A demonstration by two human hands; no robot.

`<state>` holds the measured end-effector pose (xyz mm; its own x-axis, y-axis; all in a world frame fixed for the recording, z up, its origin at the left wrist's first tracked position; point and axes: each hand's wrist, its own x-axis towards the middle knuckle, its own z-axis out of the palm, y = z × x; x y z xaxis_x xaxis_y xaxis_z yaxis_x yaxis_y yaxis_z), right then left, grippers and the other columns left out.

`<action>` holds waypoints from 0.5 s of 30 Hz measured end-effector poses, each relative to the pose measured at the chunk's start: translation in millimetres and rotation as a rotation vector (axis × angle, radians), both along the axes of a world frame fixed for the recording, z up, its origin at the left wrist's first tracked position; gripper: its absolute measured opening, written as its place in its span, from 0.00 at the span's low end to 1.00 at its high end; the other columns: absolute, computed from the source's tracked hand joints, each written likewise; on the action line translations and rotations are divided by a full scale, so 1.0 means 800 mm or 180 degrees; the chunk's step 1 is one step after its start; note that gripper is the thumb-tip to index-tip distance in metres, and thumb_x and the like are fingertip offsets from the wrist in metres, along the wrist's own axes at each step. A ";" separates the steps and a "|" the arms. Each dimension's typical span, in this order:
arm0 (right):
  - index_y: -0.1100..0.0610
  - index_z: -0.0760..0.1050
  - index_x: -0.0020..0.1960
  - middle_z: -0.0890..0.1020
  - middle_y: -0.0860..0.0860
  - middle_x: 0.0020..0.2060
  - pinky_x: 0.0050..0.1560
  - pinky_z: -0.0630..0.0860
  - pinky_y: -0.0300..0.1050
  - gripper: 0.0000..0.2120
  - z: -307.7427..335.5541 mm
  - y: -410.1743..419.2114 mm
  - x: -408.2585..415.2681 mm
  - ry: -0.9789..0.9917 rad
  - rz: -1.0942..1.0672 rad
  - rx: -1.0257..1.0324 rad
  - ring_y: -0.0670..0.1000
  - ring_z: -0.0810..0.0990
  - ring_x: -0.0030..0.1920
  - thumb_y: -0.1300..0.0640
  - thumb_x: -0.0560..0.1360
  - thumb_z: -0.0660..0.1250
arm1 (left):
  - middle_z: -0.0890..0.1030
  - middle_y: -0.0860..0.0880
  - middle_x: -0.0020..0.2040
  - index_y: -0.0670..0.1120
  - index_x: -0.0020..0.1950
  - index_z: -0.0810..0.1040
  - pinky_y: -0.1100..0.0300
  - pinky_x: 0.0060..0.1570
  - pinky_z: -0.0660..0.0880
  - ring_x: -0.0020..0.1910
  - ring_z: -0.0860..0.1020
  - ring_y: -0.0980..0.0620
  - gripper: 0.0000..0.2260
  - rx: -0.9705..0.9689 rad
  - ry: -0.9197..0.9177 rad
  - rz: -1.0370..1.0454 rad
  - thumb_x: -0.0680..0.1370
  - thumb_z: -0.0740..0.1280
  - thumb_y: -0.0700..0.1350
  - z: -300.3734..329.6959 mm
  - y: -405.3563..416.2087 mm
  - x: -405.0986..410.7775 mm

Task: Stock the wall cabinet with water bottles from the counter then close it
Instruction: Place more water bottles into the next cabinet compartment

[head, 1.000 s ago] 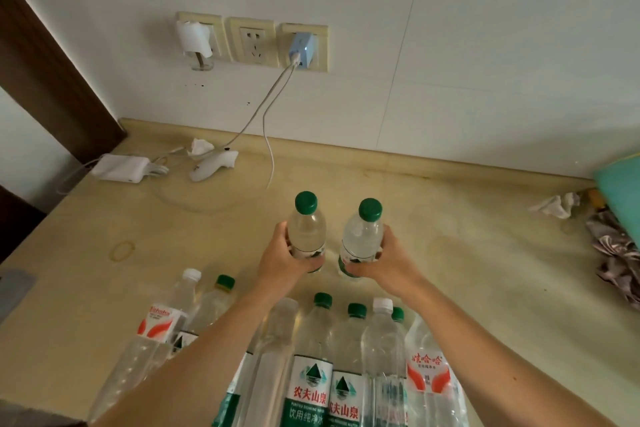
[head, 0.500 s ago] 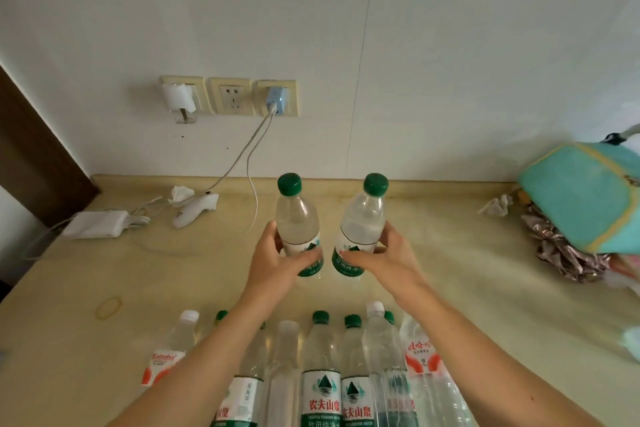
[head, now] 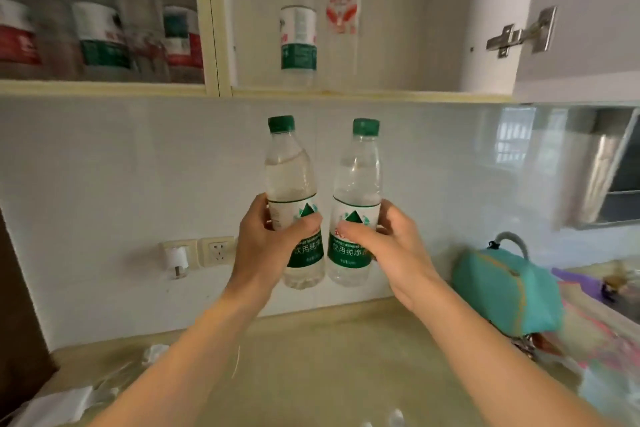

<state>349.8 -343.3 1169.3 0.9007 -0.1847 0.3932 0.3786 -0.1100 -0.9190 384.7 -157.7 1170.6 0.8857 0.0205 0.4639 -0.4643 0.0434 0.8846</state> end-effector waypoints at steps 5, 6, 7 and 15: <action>0.46 0.82 0.53 0.87 0.48 0.50 0.53 0.81 0.50 0.22 0.112 -0.002 -0.020 -0.0488 -0.0044 0.0066 0.50 0.86 0.52 0.45 0.60 0.79 | 0.86 0.56 0.47 0.57 0.54 0.80 0.59 0.42 0.80 0.45 0.85 0.58 0.18 -0.0079 -0.0433 -0.0034 0.66 0.80 0.53 0.111 0.009 -0.018; 0.47 0.82 0.54 0.87 0.49 0.50 0.54 0.81 0.50 0.23 0.133 -0.004 -0.023 -0.0588 -0.0049 0.0073 0.50 0.86 0.53 0.45 0.60 0.79 | 0.86 0.56 0.48 0.58 0.53 0.80 0.58 0.43 0.79 0.45 0.85 0.58 0.18 -0.0082 -0.0512 -0.0053 0.66 0.80 0.53 0.133 0.011 -0.021; 0.48 0.82 0.54 0.87 0.49 0.50 0.55 0.81 0.51 0.24 0.153 -0.005 -0.024 -0.0682 -0.0054 0.0088 0.50 0.86 0.53 0.44 0.59 0.79 | 0.86 0.56 0.48 0.59 0.53 0.80 0.57 0.43 0.79 0.45 0.85 0.58 0.17 -0.0083 -0.0583 -0.0059 0.66 0.80 0.53 0.154 0.013 -0.023; 0.50 0.82 0.53 0.88 0.47 0.45 0.47 0.82 0.48 0.21 0.286 -0.013 0.007 -0.1130 -0.0315 0.0213 0.46 0.87 0.45 0.47 0.63 0.81 | 0.85 0.62 0.42 0.57 0.50 0.81 0.62 0.37 0.77 0.39 0.84 0.63 0.17 0.0095 -0.1063 0.0444 0.65 0.81 0.55 0.289 0.004 -0.011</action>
<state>355.4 -354.0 1397.9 0.6871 -0.2998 0.6619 0.6655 -0.1061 -0.7389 376.0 -154.5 1401.6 0.6749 0.1125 0.7293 -0.7275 -0.0643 0.6831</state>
